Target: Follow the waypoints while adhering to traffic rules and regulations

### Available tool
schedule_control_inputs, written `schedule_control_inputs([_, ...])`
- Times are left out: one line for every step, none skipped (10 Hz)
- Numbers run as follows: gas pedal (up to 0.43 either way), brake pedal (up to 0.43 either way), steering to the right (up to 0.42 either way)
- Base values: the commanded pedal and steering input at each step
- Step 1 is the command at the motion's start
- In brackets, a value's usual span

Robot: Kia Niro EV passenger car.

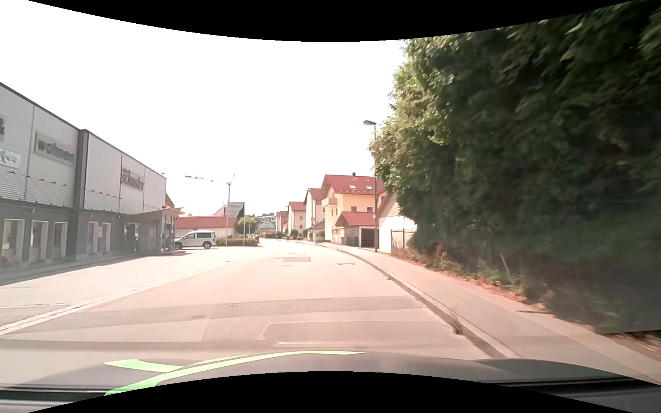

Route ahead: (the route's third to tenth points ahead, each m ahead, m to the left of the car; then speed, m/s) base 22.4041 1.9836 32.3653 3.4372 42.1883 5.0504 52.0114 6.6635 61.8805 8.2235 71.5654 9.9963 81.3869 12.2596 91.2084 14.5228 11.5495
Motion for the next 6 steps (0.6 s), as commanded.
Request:
schedule_control_inputs([0.087,0.0,-0.001])
schedule_control_inputs([0.087,0.0,-0.002])
schedule_control_inputs([0.059,0.0,-0.004])
schedule_control_inputs([0.0,0.0,-0.006])
schedule_control_inputs([0.0,0.0,-0.008])
schedule_control_inputs([0.0,0.0,-0.009])
